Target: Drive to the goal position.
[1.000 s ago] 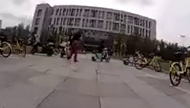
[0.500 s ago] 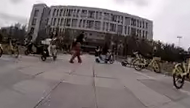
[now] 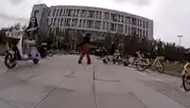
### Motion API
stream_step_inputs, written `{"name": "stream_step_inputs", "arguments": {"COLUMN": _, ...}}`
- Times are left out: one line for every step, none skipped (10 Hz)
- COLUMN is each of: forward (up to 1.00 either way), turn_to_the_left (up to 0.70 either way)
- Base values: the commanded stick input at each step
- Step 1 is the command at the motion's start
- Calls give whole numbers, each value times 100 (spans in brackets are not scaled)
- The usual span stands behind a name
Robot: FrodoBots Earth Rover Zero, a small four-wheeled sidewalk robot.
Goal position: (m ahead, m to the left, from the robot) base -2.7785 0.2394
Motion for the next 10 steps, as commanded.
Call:
{"name": "stream_step_inputs", "arguments": {"forward": 60, "turn_to_the_left": 1}}
{"name": "stream_step_inputs", "arguments": {"forward": 60, "turn_to_the_left": 1}}
{"name": "stream_step_inputs", "arguments": {"forward": 60, "turn_to_the_left": 1}}
{"name": "stream_step_inputs", "arguments": {"forward": 60, "turn_to_the_left": 1}}
{"name": "stream_step_inputs", "arguments": {"forward": 60, "turn_to_the_left": 1}}
{"name": "stream_step_inputs", "arguments": {"forward": 60, "turn_to_the_left": 1}}
{"name": "stream_step_inputs", "arguments": {"forward": 60, "turn_to_the_left": 1}}
{"name": "stream_step_inputs", "arguments": {"forward": 60, "turn_to_the_left": 1}}
{"name": "stream_step_inputs", "arguments": {"forward": 60, "turn_to_the_left": 1}}
{"name": "stream_step_inputs", "arguments": {"forward": 60, "turn_to_the_left": 1}}
